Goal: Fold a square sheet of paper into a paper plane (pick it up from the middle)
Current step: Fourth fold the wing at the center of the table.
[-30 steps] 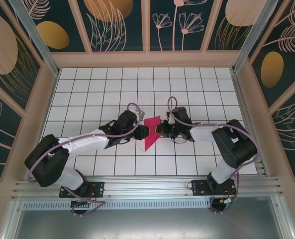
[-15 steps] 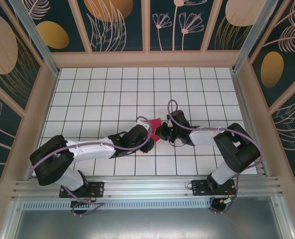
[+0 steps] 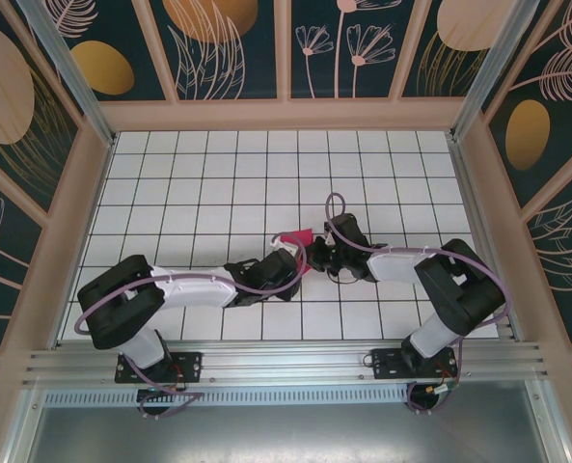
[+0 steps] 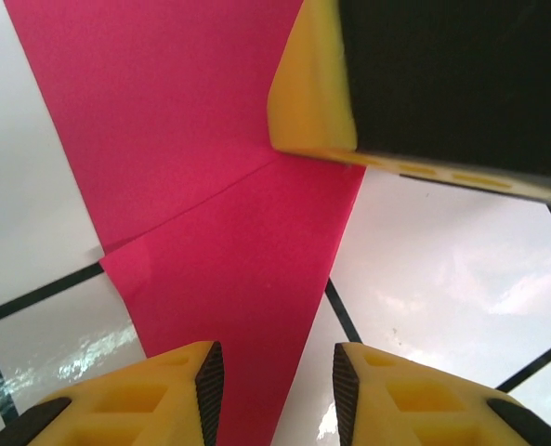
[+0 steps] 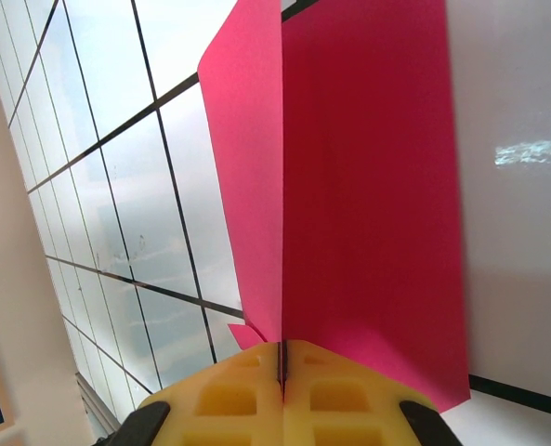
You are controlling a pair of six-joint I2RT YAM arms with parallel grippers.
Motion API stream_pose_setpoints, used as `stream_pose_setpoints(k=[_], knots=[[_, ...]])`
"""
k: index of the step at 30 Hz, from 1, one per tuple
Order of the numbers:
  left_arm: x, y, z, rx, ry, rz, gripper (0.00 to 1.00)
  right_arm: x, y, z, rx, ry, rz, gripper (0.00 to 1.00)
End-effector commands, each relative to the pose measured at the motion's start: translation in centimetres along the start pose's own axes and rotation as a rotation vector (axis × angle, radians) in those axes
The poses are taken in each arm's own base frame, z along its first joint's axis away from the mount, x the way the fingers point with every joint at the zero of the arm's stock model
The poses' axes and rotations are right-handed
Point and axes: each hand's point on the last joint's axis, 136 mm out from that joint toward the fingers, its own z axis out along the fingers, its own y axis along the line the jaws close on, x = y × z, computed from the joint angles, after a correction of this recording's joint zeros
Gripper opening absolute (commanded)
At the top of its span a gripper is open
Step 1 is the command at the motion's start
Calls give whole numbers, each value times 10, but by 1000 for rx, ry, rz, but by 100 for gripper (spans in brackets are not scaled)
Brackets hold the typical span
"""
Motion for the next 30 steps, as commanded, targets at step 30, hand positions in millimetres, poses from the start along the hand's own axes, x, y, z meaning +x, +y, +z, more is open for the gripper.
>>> stream_pose_setpoints(k=[30], knots=[[-5, 6, 12, -126, 13, 97, 29, -6, 12, -2, -8, -8, -23, 2]])
